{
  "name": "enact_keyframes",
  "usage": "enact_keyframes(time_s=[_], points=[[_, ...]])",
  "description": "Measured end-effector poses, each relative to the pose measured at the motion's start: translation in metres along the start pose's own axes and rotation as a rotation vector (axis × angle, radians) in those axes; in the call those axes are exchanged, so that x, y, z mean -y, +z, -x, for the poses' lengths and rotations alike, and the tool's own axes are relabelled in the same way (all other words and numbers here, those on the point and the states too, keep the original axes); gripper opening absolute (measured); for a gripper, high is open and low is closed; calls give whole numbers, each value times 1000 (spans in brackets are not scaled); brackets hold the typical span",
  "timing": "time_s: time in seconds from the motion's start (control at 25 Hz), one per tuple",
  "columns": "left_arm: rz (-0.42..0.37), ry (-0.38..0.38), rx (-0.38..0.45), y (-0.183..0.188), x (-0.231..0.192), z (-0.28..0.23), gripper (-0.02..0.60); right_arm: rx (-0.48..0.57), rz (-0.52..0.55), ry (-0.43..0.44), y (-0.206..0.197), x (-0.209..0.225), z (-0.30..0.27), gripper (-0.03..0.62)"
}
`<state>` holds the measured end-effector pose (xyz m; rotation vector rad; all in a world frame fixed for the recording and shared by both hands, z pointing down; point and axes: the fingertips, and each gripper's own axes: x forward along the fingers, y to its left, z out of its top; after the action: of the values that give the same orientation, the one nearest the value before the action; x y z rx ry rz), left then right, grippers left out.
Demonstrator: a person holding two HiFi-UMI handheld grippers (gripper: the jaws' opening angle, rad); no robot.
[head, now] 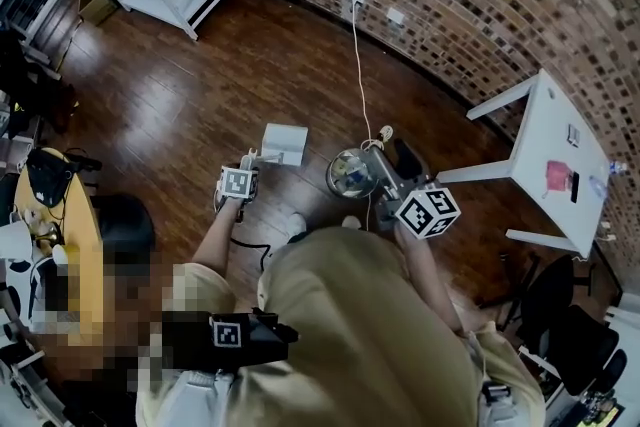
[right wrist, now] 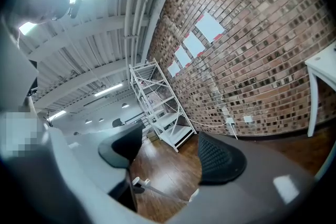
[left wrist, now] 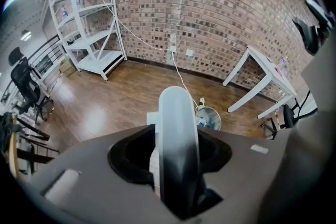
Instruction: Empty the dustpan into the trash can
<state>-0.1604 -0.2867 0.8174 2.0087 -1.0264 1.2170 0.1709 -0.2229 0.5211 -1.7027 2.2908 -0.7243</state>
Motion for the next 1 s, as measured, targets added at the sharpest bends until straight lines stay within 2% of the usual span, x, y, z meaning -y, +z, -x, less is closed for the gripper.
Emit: enact_keyframes(time_s=[0.08, 0.2, 0.32, 0.48, 0.6, 0.76, 1.0], points=[[29, -42, 29, 7, 7, 8, 249, 2, 0, 11, 1, -2, 0, 321], [5, -37, 77, 18, 6, 31, 290, -1, -4, 27, -1, -6, 1, 321], [-18, -25, 160, 37, 6, 68, 339, 1, -7, 44, -3, -9, -1, 321], [-67, 10, 296, 60, 8, 128, 345, 16, -2, 60, 0, -13, -4, 321], [-55, 21, 415, 86, 10, 166, 352, 35, 9, 67, 7, -18, -9, 321], [-29, -7, 571, 122, 26, 205, 371, 64, 37, 80, 19, -32, -14, 321], [-52, -38, 771, 171, 57, 258, 371, 109, 110, 76, 34, -44, -17, 321]])
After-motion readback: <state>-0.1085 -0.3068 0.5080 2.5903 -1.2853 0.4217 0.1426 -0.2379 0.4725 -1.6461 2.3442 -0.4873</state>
